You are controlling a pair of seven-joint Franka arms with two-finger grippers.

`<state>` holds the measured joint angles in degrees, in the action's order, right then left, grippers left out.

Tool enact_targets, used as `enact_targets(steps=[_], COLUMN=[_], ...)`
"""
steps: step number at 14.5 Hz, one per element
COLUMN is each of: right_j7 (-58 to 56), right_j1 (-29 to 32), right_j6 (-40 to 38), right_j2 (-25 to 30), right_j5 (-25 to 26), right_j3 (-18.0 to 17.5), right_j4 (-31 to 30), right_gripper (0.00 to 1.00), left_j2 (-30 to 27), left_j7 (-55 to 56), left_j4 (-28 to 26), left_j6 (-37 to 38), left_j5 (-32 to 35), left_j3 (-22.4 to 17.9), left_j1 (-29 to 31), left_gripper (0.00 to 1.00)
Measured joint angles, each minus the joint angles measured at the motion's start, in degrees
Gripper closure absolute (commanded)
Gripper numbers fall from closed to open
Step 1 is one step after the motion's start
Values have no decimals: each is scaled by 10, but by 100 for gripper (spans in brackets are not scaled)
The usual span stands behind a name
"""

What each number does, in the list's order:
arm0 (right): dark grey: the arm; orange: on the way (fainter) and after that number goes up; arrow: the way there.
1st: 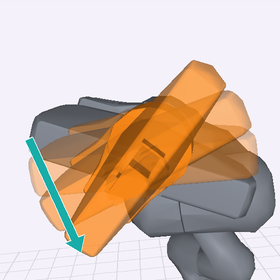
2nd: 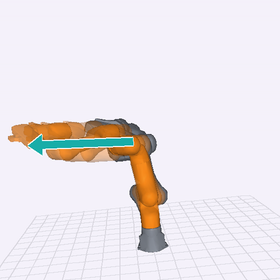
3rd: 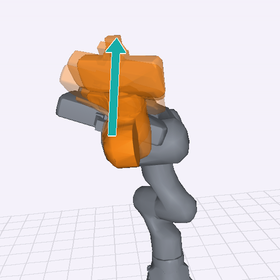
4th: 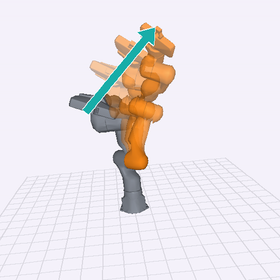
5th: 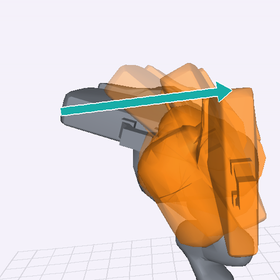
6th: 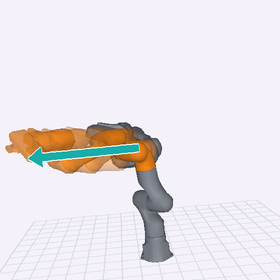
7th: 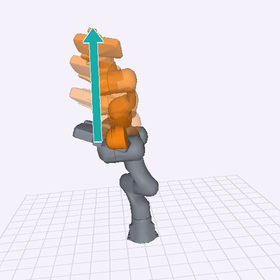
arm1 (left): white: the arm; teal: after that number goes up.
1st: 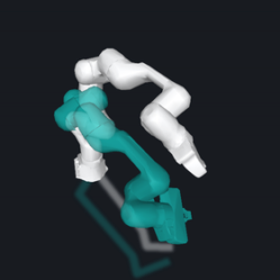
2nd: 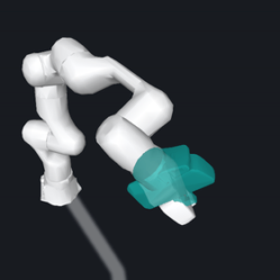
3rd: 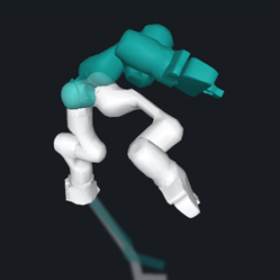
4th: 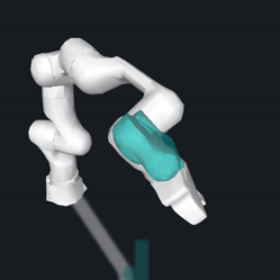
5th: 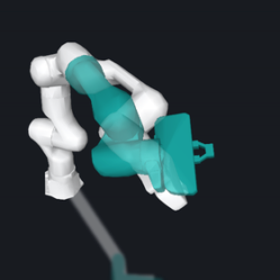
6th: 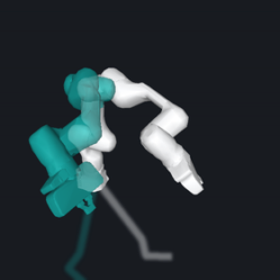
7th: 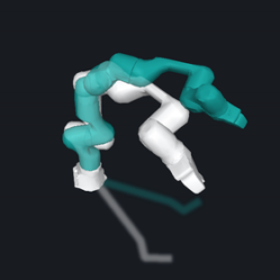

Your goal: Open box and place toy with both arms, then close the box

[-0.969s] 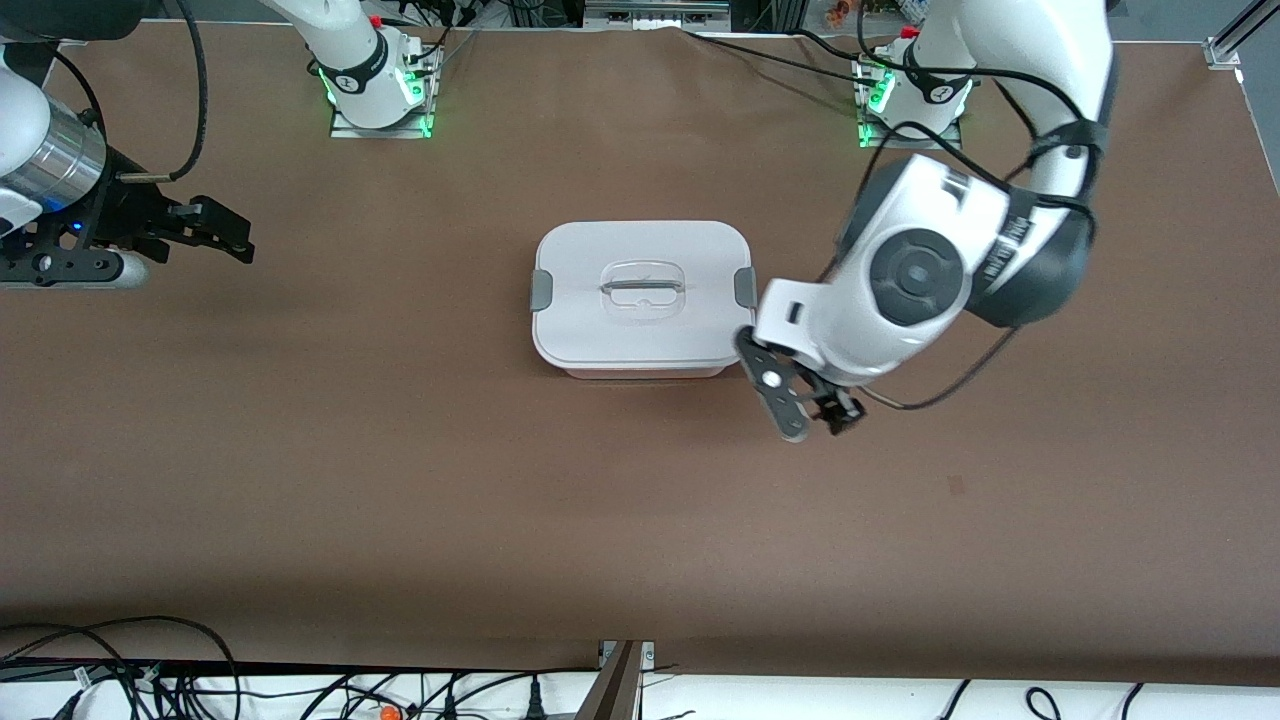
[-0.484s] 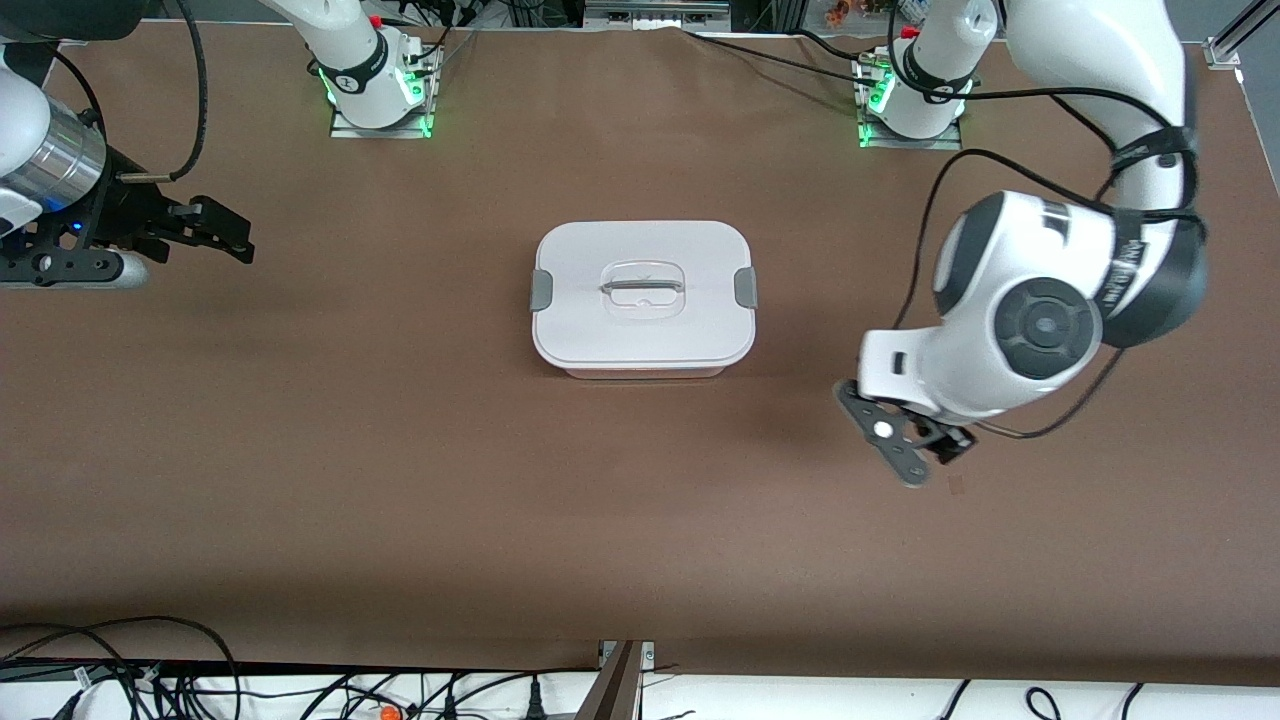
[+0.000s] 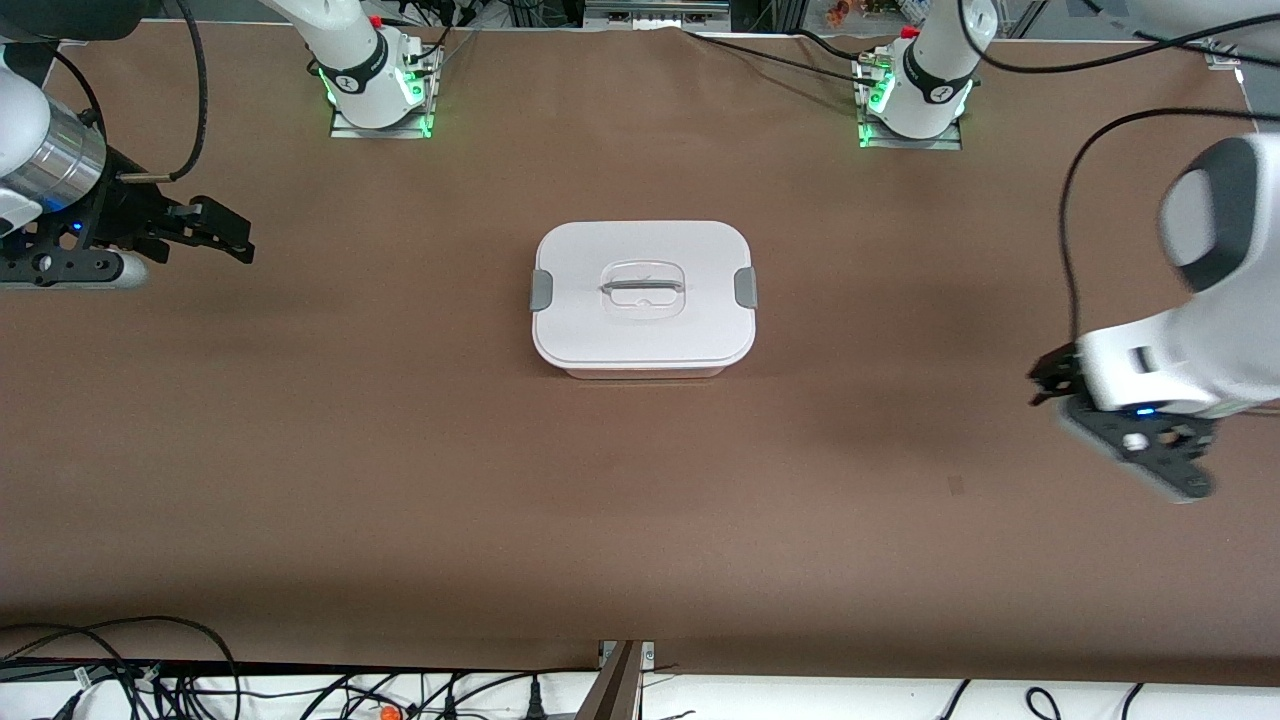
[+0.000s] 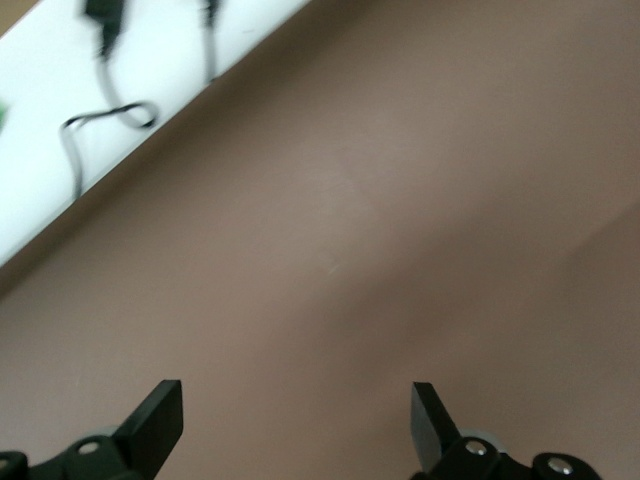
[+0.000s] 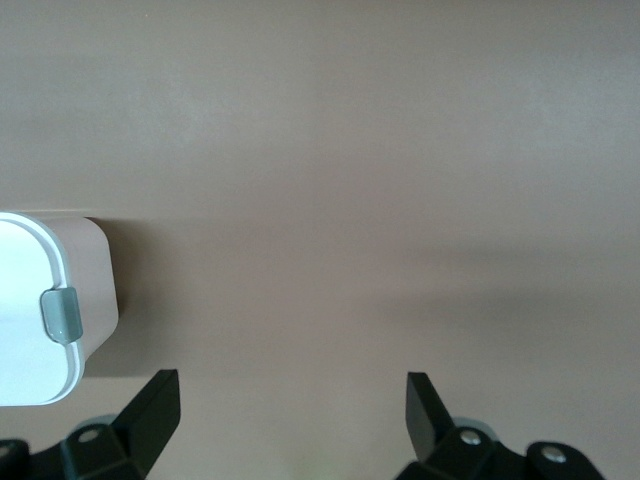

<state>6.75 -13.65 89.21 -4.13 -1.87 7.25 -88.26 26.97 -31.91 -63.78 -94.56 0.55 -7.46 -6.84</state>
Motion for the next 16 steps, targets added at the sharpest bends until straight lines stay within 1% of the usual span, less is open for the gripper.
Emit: enact_targets(steps=[2, 4, 5, 7, 8, 10, 13, 16], right_j7=[0, 0, 0, 0, 0, 0, 0, 0], right_j1=[0, 0, 0, 0, 0, 0, 0, 0], right_j6=[0, 0, 0, 0, 0, 0, 0, 0], right_j2=[0, 0, 0, 0, 0, 0, 0, 0], right_j5=[0, 0, 0, 0, 0, 0, 0, 0], right_j3=[0, 0, 0, 0, 0, 0, 0, 0], right_j4=[0, 0, 0, 0, 0, 0, 0, 0], right_gripper=[0, 0, 0, 0, 0, 0, 0, 0], left_j2=[-48, -97, -119, -154, -167, -184, -197, -189], left_j7=[60, 103, 131, 195, 215, 232, 237, 237], left_j4=[-41, -94, -119, -151, -159, -166, -172, -178], left_j6=[3, 5, 11, 39, 49, 60, 119, 127], left_j5=[-25, -38, -40, -40, -40, -40, -40, -33], left_j3=[1, 2, 9, 39, 53, 68, 67, 64], left_j1=[43, 71, 80, 98, 102, 102, 110, 119], left_gripper=[0, 0, 0, 0, 0, 0, 0, 0])
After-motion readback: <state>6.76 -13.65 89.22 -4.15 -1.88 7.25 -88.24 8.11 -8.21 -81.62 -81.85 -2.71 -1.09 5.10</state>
